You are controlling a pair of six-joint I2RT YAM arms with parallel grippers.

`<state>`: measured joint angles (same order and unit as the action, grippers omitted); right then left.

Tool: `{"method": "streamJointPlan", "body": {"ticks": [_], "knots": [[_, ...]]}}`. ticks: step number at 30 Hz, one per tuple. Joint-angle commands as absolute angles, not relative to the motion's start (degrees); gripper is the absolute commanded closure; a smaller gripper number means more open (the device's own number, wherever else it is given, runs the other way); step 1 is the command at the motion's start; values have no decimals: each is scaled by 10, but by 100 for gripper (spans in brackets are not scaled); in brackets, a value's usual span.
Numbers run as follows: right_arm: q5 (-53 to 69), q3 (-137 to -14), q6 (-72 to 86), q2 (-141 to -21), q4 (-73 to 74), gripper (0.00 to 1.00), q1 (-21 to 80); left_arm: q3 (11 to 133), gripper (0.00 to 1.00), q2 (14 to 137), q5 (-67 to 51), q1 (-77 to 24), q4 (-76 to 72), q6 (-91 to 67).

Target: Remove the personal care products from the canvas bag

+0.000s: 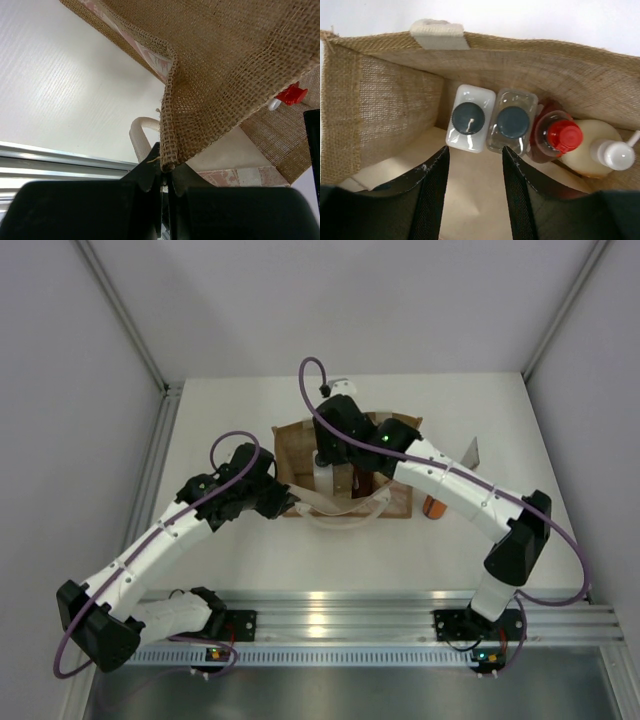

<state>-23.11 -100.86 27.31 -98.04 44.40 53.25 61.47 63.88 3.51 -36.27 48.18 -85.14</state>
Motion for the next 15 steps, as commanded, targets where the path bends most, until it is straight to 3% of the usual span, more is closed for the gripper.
{"method": "streamJointPlan", "body": {"ticks": [1,7,15], "knots": [[-276,-1057,274,-983,507,55,534,606,100,634,29,-363,496,-860],[-313,-1038,269,-972,540,55,512,609,100,640,23,-363,496,-850],[-269,-991,224,-961,535,55,459,610,100,641,20,-363,496,-844]]}}
